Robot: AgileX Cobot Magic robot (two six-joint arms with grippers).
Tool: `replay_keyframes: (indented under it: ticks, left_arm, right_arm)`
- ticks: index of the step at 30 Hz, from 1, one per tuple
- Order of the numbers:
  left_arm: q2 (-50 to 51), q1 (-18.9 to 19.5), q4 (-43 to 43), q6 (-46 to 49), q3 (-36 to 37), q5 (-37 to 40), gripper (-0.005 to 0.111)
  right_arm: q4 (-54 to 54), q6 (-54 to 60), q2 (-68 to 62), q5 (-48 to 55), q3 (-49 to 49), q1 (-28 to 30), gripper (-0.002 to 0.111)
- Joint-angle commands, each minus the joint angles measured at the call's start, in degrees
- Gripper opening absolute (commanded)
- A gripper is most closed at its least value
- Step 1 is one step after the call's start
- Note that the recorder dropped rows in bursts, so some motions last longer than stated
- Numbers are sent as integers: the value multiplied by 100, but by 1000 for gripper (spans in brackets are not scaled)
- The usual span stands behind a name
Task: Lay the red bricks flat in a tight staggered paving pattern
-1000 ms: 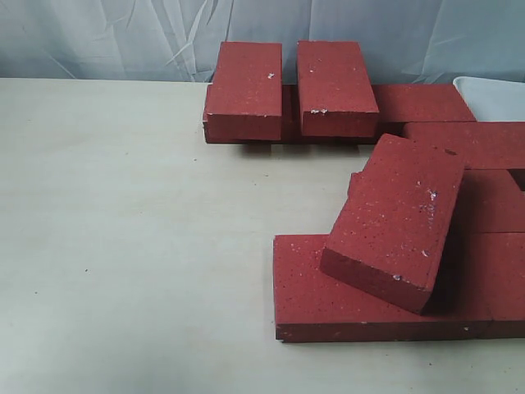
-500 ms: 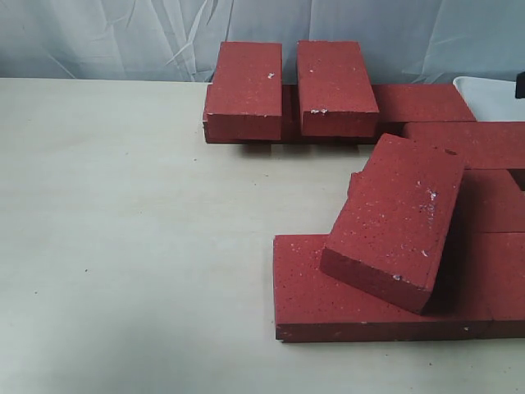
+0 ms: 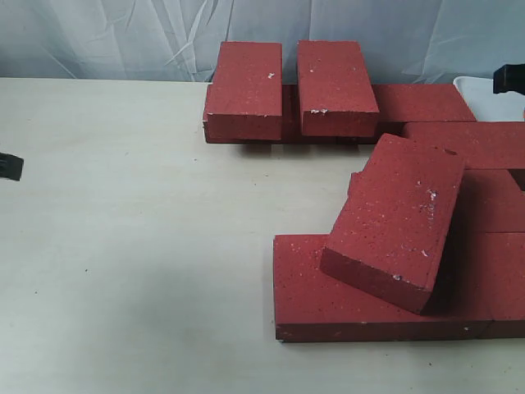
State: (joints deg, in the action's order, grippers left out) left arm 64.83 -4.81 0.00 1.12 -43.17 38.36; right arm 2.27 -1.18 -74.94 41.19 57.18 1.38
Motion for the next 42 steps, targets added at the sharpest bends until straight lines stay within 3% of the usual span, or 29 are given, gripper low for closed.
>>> replay_keyframes:
  ticks: [1,11,18,26,42]
  left_arm:
    - [535,-347,76,33,-336,5,0]
    - [1667,-1083,112,33,-1298,-86,0]
    - [2301,-1454,44,44,-1411,-281,0]
    - [2386,-1486,-61,56,-1411,-489,0]
    - [2386,-1486,-61,56,-1411,-589,0]
  right_arm:
    - [156,164,-215,32,26,22,-1]
    - [279,330,-466,44,26,22,-1]
    - [370,408,-721,182,26,22,-1]
    - [434,408,-1098,197,26,-27,-1]
    - [56,573,-1677,721,26,-783,-1]
